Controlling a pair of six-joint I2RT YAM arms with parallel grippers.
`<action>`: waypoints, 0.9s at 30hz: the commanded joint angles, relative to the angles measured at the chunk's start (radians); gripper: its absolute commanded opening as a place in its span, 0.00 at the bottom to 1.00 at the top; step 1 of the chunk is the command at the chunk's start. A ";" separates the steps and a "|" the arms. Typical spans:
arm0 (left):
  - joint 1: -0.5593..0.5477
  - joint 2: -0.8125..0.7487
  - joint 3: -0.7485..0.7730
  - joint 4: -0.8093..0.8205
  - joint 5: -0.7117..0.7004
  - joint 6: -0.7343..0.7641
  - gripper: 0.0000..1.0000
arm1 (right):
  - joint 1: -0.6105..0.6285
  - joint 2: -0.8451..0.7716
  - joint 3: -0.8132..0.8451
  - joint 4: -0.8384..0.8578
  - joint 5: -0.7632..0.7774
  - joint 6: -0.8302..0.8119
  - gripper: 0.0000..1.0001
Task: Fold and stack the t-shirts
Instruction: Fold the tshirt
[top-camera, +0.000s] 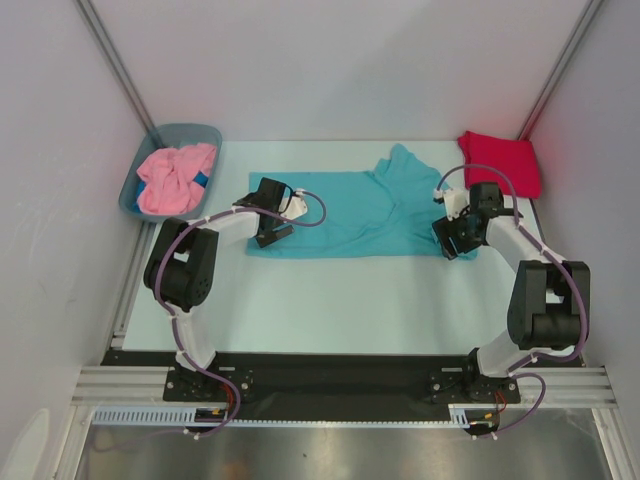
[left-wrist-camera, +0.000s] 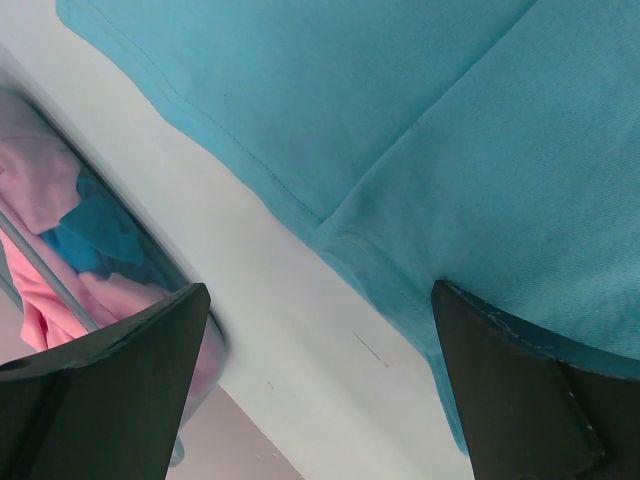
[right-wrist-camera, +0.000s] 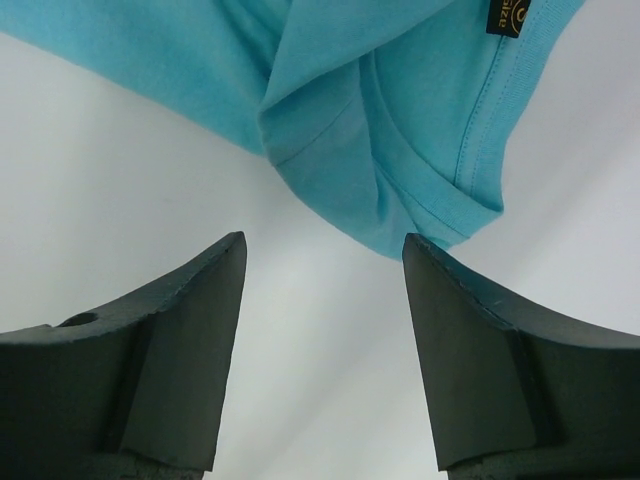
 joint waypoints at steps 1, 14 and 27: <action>-0.005 -0.009 0.014 -0.048 -0.008 -0.006 1.00 | 0.007 -0.010 0.011 0.020 -0.018 0.037 0.69; -0.016 -0.018 0.003 -0.048 -0.010 0.014 1.00 | -0.067 0.354 0.374 -0.011 -0.231 0.327 0.66; -0.017 -0.063 -0.044 -0.049 -0.030 0.023 1.00 | -0.108 0.528 0.644 -0.060 -0.252 0.362 0.62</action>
